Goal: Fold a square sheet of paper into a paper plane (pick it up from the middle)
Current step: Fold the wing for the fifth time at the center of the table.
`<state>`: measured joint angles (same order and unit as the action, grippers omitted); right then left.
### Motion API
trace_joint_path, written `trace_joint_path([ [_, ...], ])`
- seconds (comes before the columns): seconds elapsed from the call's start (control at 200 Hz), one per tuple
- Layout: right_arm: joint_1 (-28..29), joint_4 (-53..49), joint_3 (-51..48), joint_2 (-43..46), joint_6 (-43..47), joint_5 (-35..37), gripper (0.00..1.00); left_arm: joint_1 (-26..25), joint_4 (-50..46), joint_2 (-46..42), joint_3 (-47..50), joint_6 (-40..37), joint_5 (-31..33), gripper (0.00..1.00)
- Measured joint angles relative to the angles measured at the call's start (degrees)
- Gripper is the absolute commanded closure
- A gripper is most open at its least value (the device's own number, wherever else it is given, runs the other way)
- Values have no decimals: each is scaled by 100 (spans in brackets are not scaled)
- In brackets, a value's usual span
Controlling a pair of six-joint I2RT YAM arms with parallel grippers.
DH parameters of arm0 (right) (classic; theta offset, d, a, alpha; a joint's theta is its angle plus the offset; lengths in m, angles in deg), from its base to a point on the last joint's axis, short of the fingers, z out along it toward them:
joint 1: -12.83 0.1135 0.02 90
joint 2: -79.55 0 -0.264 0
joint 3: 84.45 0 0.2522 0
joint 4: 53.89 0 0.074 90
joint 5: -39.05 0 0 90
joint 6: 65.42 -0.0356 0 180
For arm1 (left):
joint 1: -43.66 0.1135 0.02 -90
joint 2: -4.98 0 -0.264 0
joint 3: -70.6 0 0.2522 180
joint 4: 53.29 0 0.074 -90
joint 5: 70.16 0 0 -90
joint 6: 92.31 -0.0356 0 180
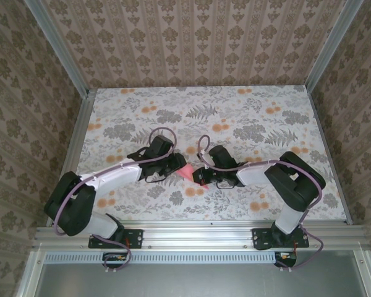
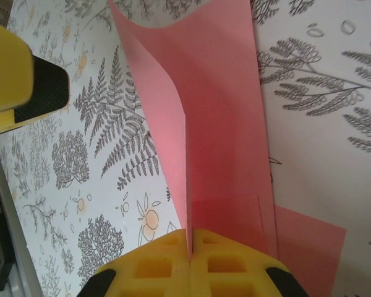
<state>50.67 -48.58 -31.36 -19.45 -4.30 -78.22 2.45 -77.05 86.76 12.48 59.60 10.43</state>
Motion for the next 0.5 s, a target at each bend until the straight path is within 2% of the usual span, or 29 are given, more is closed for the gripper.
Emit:
trace_joint_path([
  [0.15, 0, -304, 310, -223, 26, -275, 94, -2, 151, 0, 173, 109, 0, 52],
  [0.5, 0, -734, 774, -691, 39, -717, 92, -39, 439, 2, 350, 415, 24, 62],
])
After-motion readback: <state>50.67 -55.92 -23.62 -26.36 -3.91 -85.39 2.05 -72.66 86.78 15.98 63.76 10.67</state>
